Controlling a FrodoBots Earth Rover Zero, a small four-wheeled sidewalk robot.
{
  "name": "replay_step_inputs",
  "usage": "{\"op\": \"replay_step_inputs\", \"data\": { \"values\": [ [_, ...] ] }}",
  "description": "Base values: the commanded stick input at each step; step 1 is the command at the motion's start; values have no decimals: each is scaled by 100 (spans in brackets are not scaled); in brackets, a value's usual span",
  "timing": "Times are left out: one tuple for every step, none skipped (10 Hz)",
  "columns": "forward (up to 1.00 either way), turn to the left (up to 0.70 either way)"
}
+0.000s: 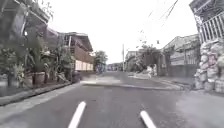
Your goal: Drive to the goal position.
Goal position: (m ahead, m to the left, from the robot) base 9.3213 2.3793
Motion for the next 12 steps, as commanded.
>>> {"op": "replay_step_inputs", "data": {
  "values": [
    [70,-35],
    [70,-35],
    [70,-35],
    [70,-35],
    [70,-35],
    [70,-35],
    [70,-35],
    [70,-35],
    [70,-35],
    [70,-35],
    [70,-35],
    [70,-15]
  ]
}}
